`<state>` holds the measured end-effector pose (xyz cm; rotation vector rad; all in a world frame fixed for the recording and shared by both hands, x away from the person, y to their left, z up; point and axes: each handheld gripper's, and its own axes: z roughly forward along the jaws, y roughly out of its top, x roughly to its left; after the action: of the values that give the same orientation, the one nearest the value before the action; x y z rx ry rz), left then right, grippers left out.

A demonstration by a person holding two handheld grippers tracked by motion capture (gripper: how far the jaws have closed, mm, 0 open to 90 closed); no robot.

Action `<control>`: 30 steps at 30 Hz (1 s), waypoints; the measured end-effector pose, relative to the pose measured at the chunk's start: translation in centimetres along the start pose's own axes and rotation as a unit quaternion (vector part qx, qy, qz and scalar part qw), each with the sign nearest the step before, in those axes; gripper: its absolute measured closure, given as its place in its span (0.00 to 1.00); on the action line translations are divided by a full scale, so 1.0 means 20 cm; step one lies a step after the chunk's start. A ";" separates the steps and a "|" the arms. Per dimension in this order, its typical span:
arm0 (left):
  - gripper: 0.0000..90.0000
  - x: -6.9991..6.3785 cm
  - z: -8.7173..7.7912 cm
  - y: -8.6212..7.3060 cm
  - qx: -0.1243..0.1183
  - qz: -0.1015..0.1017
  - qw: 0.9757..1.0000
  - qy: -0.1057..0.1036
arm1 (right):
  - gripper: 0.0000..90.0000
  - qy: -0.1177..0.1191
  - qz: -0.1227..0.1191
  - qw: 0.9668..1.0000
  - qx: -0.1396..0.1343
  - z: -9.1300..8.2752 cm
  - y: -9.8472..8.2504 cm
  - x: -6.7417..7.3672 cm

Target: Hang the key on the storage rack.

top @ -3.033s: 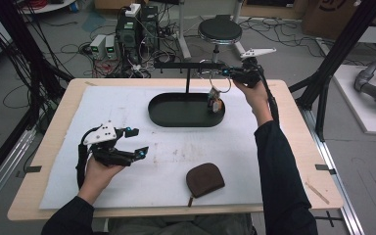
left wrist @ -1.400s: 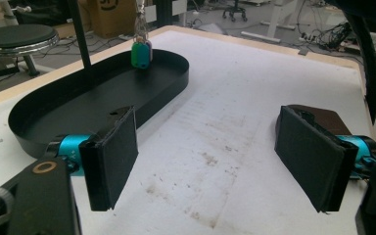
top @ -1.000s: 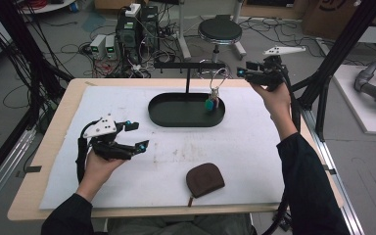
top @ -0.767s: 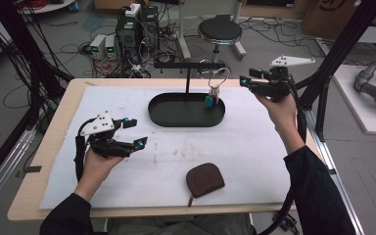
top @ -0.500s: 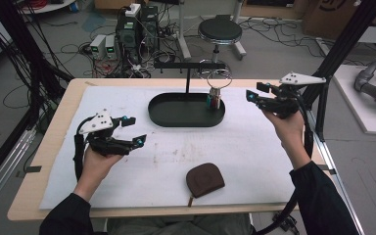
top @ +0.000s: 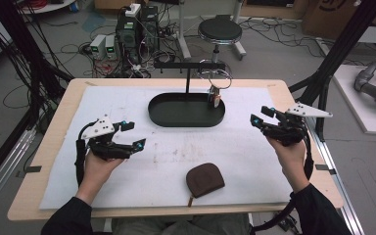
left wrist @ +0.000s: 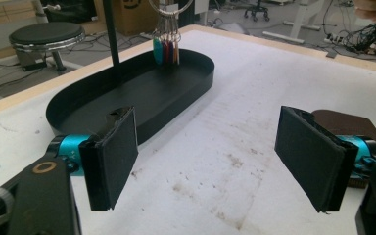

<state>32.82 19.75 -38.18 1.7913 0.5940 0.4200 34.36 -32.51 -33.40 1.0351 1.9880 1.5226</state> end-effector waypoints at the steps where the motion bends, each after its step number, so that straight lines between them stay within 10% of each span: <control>1: 0.27 0.00 0.00 0.00 0.000 -0.001 1.000 -0.001 | 0.40 -0.001 0.004 1.000 0.000 -0.01 -0.03 0.01; 30: 0.26 -0.01 -0.02 -0.03 -0.009 -0.010 1.000 0.000 | 0.31 -0.029 -0.004 1.000 0.002 -0.04 -0.18 0.02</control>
<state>32.31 20.01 -38.73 1.7668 0.6054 0.4117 32.57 -33.15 -36.53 1.0593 1.9540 1.4672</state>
